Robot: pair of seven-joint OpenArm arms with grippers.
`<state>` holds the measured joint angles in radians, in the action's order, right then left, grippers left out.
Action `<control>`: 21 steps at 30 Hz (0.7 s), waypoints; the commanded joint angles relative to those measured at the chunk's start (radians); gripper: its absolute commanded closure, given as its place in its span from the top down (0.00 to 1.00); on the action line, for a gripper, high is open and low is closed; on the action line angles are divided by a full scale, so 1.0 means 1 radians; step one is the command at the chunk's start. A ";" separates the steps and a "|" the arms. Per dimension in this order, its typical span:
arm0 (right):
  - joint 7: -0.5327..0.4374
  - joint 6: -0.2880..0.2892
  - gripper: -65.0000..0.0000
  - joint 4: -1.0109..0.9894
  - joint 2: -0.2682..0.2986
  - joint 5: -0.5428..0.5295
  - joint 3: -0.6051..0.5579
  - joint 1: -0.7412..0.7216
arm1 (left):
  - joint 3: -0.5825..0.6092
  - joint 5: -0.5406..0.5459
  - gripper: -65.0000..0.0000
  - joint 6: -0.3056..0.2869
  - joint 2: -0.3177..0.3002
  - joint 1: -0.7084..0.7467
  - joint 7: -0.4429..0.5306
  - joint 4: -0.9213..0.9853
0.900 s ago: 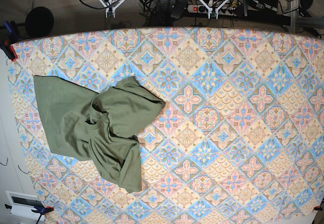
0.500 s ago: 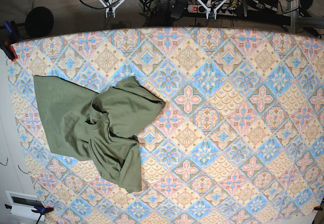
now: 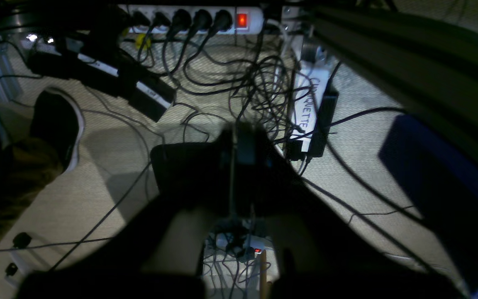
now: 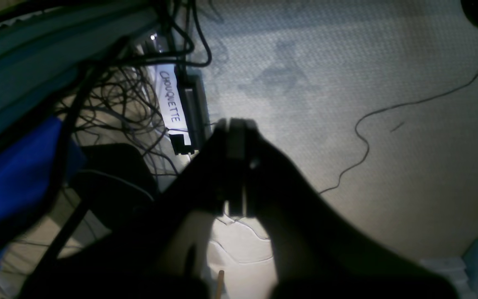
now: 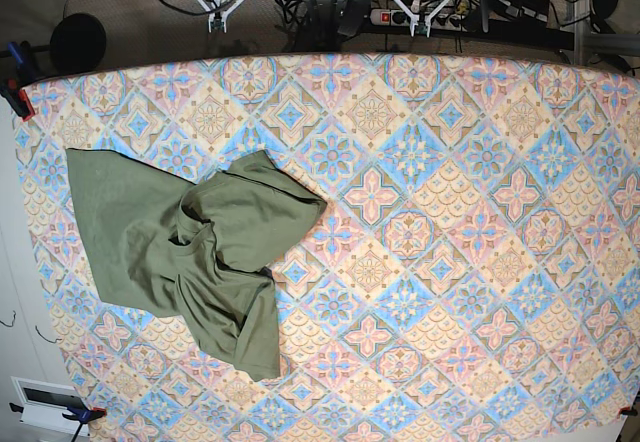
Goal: Layout the t-shirt on the table in an organized manner, then fold the t-shirt properly
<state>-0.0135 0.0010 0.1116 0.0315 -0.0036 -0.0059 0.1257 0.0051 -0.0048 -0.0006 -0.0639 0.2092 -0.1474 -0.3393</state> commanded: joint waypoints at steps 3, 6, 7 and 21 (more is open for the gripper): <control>0.008 -0.003 0.00 0.069 0.029 0.003 -0.001 0.065 | 0.002 -0.007 0.00 0.003 -0.035 0.051 -0.001 -0.040; 0.008 -0.003 0.00 0.139 0.038 0.003 -0.001 0.134 | 0.036 -0.007 0.00 0.003 -0.067 0.115 -0.001 -0.125; 0.008 -0.003 0.00 0.159 0.040 0.003 -0.001 0.156 | 0.063 -0.007 0.00 0.003 -0.081 0.134 -0.001 -0.148; 0.001 -0.003 0.00 0.564 0.153 -0.003 0.008 0.431 | 0.161 0.004 0.00 0.003 -0.159 0.342 -0.005 -0.462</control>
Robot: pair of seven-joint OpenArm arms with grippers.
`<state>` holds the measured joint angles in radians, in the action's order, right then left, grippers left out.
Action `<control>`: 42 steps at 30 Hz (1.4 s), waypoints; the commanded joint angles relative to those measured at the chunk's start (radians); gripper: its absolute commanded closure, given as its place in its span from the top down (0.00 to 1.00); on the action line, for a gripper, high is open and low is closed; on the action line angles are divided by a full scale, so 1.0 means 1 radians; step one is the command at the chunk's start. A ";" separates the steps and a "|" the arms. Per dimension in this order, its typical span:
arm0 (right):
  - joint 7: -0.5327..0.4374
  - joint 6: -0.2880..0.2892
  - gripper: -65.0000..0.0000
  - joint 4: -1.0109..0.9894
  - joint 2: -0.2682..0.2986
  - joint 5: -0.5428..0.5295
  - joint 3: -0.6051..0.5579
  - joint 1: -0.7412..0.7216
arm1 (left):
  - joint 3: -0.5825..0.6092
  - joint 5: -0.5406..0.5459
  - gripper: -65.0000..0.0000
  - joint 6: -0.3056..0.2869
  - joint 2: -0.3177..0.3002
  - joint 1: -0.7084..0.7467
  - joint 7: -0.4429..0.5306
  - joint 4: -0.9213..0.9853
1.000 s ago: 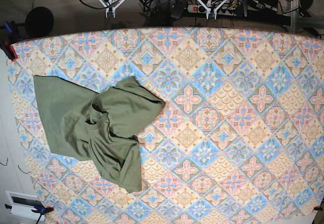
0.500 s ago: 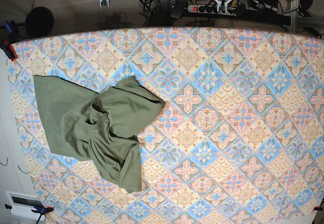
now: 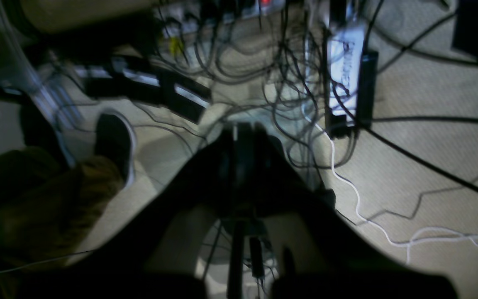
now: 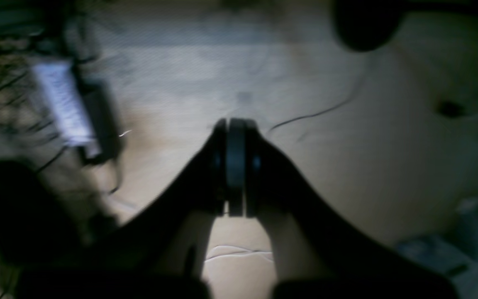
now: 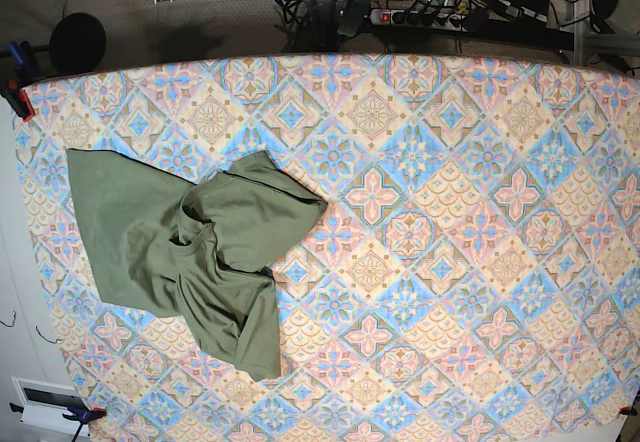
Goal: Layout the t-shirt on the table in an organized manner, then fold the t-shirt properly
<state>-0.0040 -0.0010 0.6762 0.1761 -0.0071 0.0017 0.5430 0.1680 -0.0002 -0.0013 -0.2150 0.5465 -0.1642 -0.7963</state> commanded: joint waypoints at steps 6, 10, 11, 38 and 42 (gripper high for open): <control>-0.026 -0.001 0.00 0.199 0.009 -0.067 0.063 0.142 | -0.003 0.002 0.00 0.005 -0.056 0.128 0.010 -0.209; -0.031 -0.001 0.00 0.327 0.013 -0.179 0.094 0.226 | -0.005 0.004 0.00 0.008 -0.085 0.226 0.008 -0.398; -0.032 -0.001 0.00 0.356 0.029 -0.192 0.094 0.248 | -0.005 0.010 0.00 0.008 -0.093 0.257 0.008 -0.449; 0.144 -0.001 0.00 1.241 0.093 -0.296 0.237 0.509 | -0.063 0.156 0.00 0.010 -0.137 0.375 -0.239 -1.257; 0.175 -0.001 0.00 1.255 0.093 -0.296 0.237 0.463 | -0.061 0.156 0.00 0.010 -0.137 0.286 -0.283 -1.265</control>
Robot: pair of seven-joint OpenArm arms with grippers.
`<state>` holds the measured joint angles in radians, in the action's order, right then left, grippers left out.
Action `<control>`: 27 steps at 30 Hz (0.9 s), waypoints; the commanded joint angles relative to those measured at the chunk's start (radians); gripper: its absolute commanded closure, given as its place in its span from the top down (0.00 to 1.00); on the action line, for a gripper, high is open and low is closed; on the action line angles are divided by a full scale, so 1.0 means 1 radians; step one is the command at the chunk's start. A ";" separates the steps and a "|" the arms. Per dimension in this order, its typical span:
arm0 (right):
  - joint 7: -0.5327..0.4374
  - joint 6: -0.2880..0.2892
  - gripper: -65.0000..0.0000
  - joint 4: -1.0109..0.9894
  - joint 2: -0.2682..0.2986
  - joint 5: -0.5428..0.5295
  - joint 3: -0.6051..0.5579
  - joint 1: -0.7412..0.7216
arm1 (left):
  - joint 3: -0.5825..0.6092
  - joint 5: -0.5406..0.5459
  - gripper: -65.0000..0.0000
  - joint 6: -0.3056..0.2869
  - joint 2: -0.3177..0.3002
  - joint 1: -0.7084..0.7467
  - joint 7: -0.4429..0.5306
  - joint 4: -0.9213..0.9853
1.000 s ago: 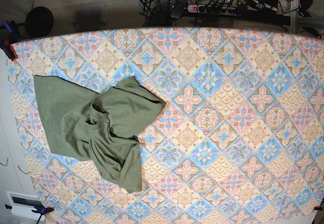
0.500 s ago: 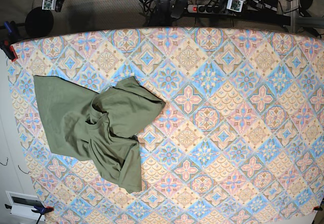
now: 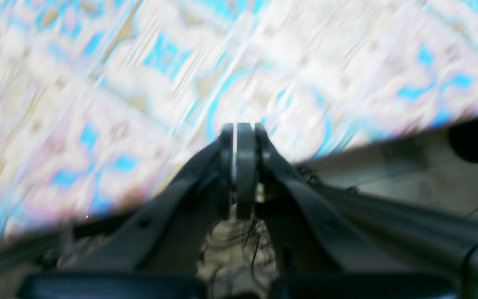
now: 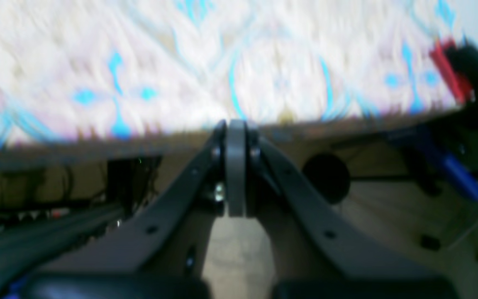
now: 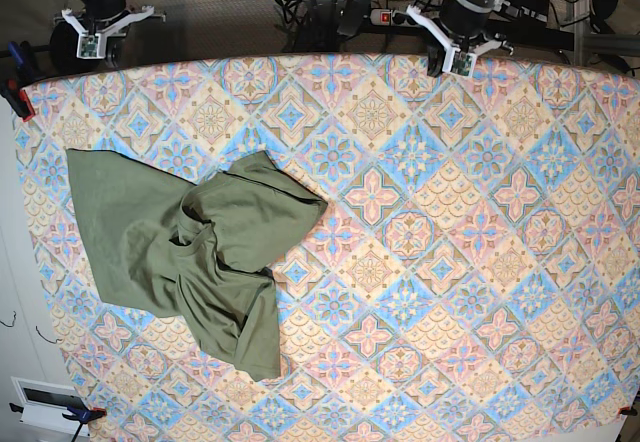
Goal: Layout the t-shirt on the table in an organized manner, then fold the t-shirt properly
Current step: 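Lower the right gripper onto the green t-shirt and grasp fabric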
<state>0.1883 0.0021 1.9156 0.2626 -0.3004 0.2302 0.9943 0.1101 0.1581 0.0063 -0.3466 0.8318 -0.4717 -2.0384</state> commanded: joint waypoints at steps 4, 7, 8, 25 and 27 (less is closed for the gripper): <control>0.029 -0.004 0.00 0.020 0.007 -0.003 0.008 -0.038 | 0.000 -0.001 0.00 0.002 -0.004 -0.091 -0.034 -0.023; 0.056 -0.004 0.00 0.037 0.007 -0.003 0.008 -0.087 | 0.000 -0.001 0.00 0.002 0.010 -0.144 -0.045 -0.023; 0.058 -0.004 0.00 0.040 0.007 -0.003 0.008 -0.101 | 0.000 -0.001 0.00 0.002 0.021 -0.157 -0.046 -0.023; 0.392 -0.004 0.23 0.054 0.002 -0.004 -0.182 -0.539 | 0.047 -0.002 0.20 0.001 0.062 -0.279 -0.048 -0.020; 0.431 -0.004 0.24 0.052 0.000 -0.004 -0.211 -0.590 | 0.047 -0.002 0.20 0.001 0.063 -0.280 -0.048 -0.020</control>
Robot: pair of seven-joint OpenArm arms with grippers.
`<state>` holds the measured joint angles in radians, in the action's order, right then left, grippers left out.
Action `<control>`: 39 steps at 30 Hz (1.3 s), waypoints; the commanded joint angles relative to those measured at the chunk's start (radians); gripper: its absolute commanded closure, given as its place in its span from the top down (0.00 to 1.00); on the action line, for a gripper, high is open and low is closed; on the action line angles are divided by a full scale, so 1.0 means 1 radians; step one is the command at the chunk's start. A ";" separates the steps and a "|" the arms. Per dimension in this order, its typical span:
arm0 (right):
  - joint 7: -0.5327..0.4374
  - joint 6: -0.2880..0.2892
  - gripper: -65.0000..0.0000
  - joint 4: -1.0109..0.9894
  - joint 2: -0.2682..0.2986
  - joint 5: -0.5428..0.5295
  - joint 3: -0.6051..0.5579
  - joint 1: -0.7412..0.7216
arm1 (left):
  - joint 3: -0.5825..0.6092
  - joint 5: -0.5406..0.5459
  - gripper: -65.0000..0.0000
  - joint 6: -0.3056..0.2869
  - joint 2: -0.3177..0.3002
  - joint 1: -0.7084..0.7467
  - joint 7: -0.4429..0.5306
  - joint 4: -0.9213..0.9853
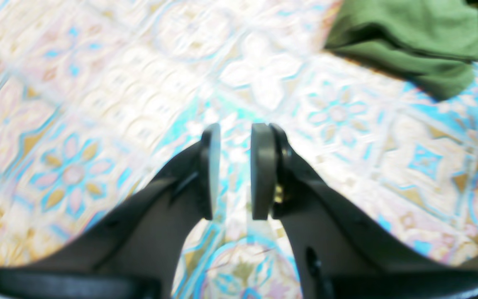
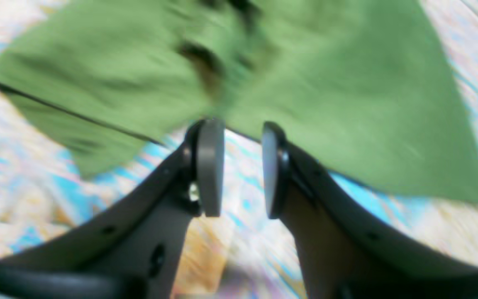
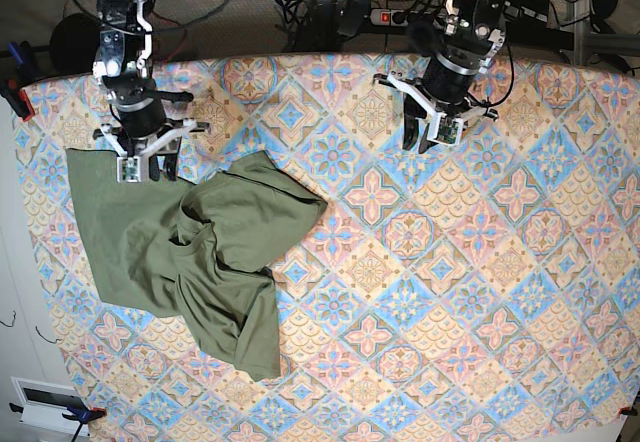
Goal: Layout the t-shirt on the table in an organized manner, then fold the t-shirt properly
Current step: 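Lower the right gripper onto the green t-shirt and grasp fabric, then lift the t-shirt with the right gripper and drag it across the table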
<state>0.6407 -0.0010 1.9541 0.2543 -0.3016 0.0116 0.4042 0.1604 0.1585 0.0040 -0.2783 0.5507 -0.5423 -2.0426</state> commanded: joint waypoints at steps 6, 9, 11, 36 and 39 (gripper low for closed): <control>0.006 -0.001 0.24 -0.011 -0.003 -0.003 -0.062 -0.112 | -0.003 -0.003 0.20 0.003 -0.003 0.002 0.023 -0.016; 0.014 -0.001 0.27 -0.038 -0.019 -0.005 -0.068 -0.143 | -0.003 -0.004 0.20 0.003 -0.003 0.004 0.023 -0.016; 0.028 -0.001 0.32 -0.060 -0.031 -0.005 -0.069 -0.150 | -0.003 -0.004 0.20 0.003 -0.005 0.004 0.023 -0.016; 0.024 -0.001 0.33 -0.287 -0.065 -0.005 -0.068 -0.264 | -0.003 -0.004 0.20 0.003 -0.006 0.006 0.023 -0.014; 0.024 -0.001 0.29 -0.287 -0.065 -0.005 -0.068 -0.264 | -0.003 -0.004 0.20 0.003 -0.006 0.006 0.023 -0.014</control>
<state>0.6891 -0.0051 1.6493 0.1810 -0.3004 -0.0597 0.1528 0.1585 0.1574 0.0044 -0.2798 0.5518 -0.5426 -2.0422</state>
